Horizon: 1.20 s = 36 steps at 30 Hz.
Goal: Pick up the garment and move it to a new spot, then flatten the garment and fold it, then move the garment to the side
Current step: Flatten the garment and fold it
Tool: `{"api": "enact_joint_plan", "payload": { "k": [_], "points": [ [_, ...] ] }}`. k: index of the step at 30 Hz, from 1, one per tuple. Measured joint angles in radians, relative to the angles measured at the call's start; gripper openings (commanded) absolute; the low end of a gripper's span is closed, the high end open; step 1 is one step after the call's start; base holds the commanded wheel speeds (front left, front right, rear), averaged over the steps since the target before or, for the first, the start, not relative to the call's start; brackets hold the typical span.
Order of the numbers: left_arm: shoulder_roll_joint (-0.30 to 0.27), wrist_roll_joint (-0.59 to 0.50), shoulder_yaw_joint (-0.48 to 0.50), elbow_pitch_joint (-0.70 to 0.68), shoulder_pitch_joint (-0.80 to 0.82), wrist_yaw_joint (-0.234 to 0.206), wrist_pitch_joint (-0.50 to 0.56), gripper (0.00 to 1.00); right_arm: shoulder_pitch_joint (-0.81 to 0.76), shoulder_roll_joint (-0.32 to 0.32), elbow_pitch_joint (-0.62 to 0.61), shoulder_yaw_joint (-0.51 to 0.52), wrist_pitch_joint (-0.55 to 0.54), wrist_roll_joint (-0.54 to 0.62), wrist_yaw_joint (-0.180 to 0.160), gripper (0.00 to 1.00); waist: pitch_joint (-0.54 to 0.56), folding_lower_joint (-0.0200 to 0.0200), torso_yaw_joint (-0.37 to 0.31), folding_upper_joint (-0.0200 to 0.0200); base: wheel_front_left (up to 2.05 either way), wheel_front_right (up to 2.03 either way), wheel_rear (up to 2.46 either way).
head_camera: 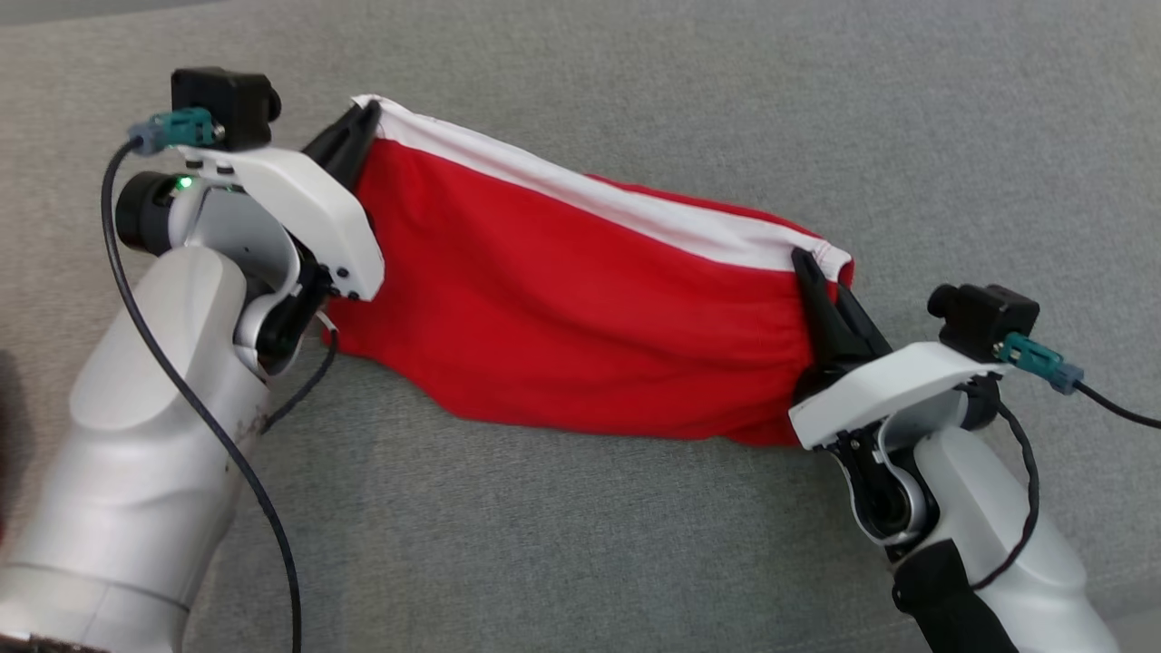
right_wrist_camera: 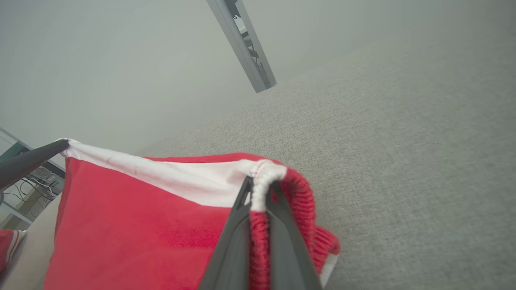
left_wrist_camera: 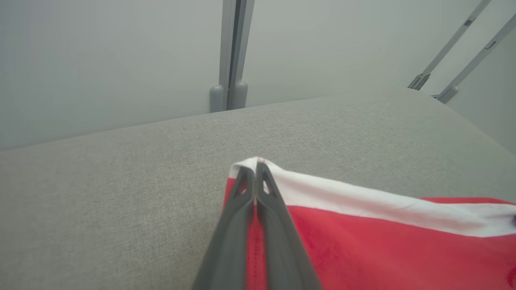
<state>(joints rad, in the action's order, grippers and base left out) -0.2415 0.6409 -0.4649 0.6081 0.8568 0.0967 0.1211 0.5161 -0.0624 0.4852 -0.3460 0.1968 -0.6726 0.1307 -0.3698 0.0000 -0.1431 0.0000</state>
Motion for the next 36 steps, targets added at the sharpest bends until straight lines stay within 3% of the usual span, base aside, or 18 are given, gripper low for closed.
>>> {"api": "enact_joint_plan", "payload": {
  "k": [8,9,10,11,12,13,19,23,29,36],
  "points": [
    [0.036,0.008,-0.026,0.23,0.136,0.025,-0.04,0.0,0.114,0.007,0.106,-0.086,0.042,-0.053,0.0,0.0,-0.071,0.0,-0.047,0.0,0.0,0.0,0.0],
    [0.04,0.012,-0.031,0.253,0.148,0.026,-0.044,0.0,0.126,0.007,0.115,-0.099,0.043,-0.064,0.0,0.06,-0.077,0.0,-0.05,0.0,0.0,0.0,0.0],
    [0.044,0.013,-0.036,0.273,0.158,0.027,-0.052,0.11,0.135,0.007,0.121,-0.112,0.043,-0.073,0.0,0.33,-0.083,0.0,-0.053,0.0,0.0,0.0,0.0],
    [0.048,0.022,-0.039,0.29,0.165,0.027,-0.058,0.48,0.14,0.009,0.125,-0.119,0.049,-0.079,0.0,0.6,-0.087,0.0,-0.055,0.0,0.0,0.0,0.0],
    [0.053,0.029,-0.045,0.306,0.17,0.028,-0.062,0.96,0.146,0.009,0.131,-0.129,0.052,-0.085,0.0,1.0,-0.089,0.0,-0.058,0.0,0.0,0.0,0.0],
    [0.058,0.03,-0.05,0.316,0.175,0.03,-0.077,1.0,0.151,0.007,0.137,-0.14,0.052,-0.092,0.0,1.0,-0.09,0.0,-0.058,0.0,0.0,0.0,0.0],
    [0.067,0.051,-0.099,0.325,0.183,0.032,-0.169,1.0,0.151,-0.02,0.135,-0.163,0.06,-0.096,0.0,1.0,-0.08,0.0,-0.048,0.0,0.0,0.0,0.0],
    [0.048,0.031,-0.107,0.322,0.165,0.031,-0.286,1.0,0.103,-0.052,0.075,-0.115,0.063,-0.037,0.0,1.0,-0.056,0.0,-0.033,0.0,0.0,0.0,0.0],
    [0.012,0.01,-0.071,0.207,0.065,-0.031,-0.374,1.0,-0.012,-0.052,-0.05,0.0,0.063,0.067,0.0,1.0,-0.014,0.0,-0.003,0.0,0.0,0.0,0.0],
    [-0.052,-0.013,-0.024,-0.029,-0.159,-0.118,-0.381,1.0,-0.094,-0.056,-0.028,0.058,0.056,0.13,0.0,1.0,0.044,0.0,0.039,0.0,0.0,0.0,0.0]
  ]
}}
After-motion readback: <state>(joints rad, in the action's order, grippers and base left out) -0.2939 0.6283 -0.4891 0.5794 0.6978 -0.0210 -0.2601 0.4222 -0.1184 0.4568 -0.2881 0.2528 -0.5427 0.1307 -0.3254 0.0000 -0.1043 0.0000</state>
